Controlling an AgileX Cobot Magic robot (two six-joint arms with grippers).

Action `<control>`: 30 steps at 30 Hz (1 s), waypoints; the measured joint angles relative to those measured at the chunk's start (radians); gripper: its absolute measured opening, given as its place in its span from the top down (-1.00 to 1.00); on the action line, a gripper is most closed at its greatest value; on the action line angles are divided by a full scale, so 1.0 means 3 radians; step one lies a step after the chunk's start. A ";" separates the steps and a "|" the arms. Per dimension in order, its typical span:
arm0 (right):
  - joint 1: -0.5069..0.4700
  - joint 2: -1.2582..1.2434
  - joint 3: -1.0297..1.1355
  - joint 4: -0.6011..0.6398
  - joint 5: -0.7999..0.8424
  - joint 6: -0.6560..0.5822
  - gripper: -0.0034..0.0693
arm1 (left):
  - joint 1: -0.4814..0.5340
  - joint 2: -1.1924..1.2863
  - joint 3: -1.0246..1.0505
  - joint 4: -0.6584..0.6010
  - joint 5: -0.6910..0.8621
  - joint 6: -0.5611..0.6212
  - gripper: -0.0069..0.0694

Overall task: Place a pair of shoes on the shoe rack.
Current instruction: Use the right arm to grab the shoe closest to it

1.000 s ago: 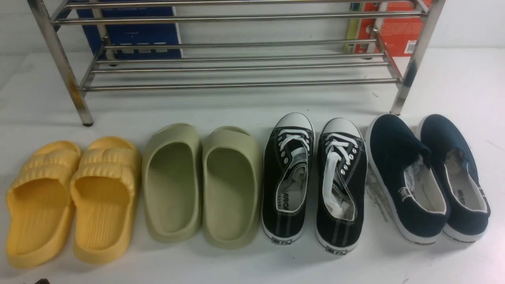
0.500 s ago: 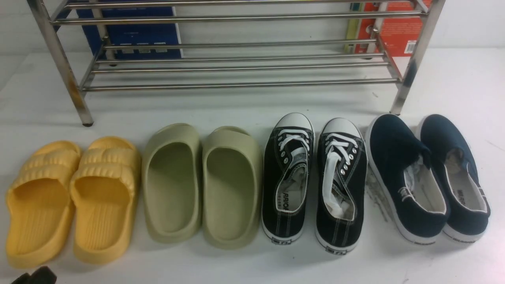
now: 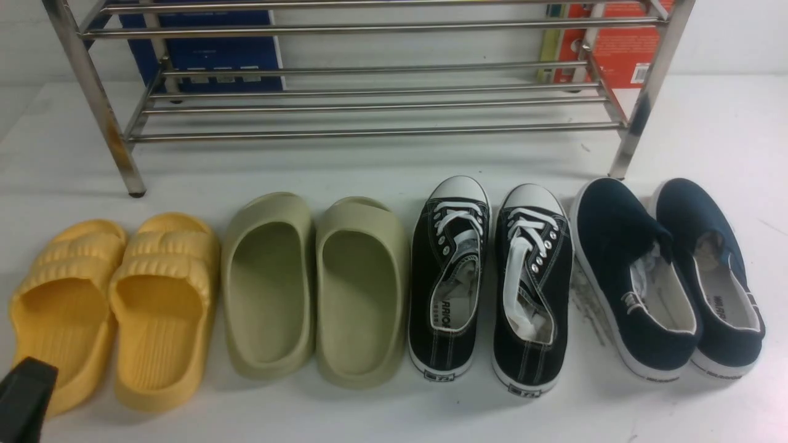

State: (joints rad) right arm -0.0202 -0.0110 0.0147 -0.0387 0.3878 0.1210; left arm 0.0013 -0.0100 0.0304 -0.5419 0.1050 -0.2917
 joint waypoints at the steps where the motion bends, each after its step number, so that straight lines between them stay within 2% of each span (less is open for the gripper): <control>1: 0.0000 0.0000 0.0000 0.0000 0.0000 0.0000 0.25 | 0.0000 0.0000 0.0000 0.0013 0.0110 0.0096 0.20; 6: 0.0000 0.0000 0.0000 0.0000 0.0000 0.0000 0.25 | 0.0000 0.0000 0.0000 0.0033 0.0382 0.0296 0.20; 19: 0.0000 0.0000 0.0000 0.0000 0.0000 0.0000 0.25 | 0.0000 0.0000 0.0000 0.0057 0.0627 0.0314 0.20; 30: 0.0000 0.0000 0.0000 0.0000 0.0000 0.0000 0.25 | 0.0000 0.0000 0.0000 0.0079 0.0643 0.0331 0.20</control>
State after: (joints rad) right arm -0.0202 -0.0110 0.0147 -0.0387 0.3878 0.1210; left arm 0.0013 -0.0100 0.0304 -0.5180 0.2978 -0.1925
